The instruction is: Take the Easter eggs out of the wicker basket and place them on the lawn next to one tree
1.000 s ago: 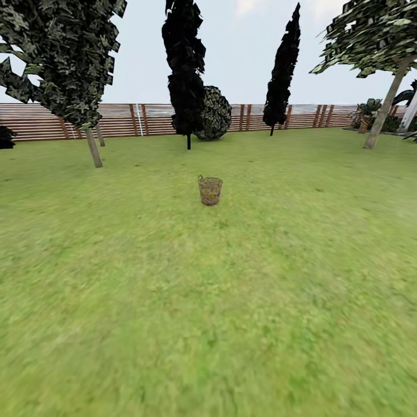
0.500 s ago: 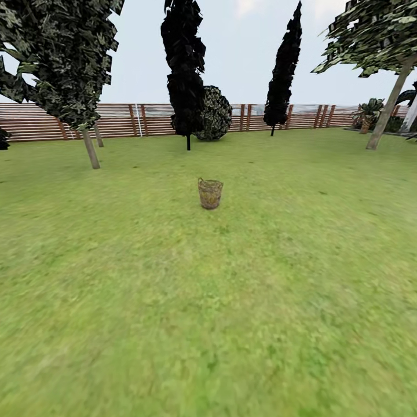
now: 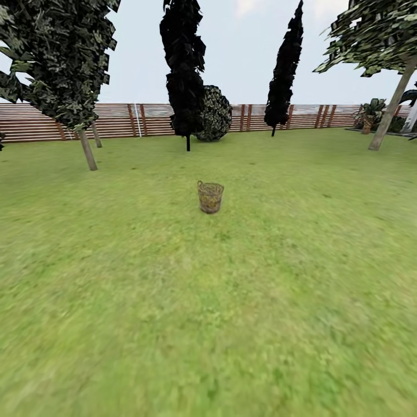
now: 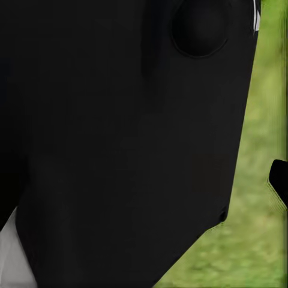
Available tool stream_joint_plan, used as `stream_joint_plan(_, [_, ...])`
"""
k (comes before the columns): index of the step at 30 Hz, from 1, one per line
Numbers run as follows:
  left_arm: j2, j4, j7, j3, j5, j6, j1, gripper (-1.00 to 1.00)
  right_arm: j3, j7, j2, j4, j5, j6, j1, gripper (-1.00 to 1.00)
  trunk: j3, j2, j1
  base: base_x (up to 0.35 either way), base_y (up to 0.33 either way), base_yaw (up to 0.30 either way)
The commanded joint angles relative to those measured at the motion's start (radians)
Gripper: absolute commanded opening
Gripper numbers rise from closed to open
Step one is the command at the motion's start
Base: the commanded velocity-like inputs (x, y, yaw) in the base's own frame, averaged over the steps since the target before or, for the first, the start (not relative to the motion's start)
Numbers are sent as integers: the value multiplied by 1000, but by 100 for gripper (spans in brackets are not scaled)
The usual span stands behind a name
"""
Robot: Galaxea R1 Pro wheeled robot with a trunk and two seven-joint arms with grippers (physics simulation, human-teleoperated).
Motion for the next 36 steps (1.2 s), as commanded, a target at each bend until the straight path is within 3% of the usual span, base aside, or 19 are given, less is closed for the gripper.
stream_joint_plan(1, [0, 1, -1, -1, -2, -3, -1, 100, -1, -1, 0, 1, 1, -3, -1, 100, -1, 0, 1, 334, 0, 0])
stream_joint_plan(16, [0, 1, -1, -1, -1, -3, 0, 100, -2, -1, 0, 1, 0, -3, -1, 100, -1, 0, 1, 334, 23, 0])
stream_joint_plan(36, [0, 1, -1, -1, -1, -3, -1, 100, -2, -2, 2, 1, 0, -3, -1, 100, -1, 0, 1, 305, 141, -35])
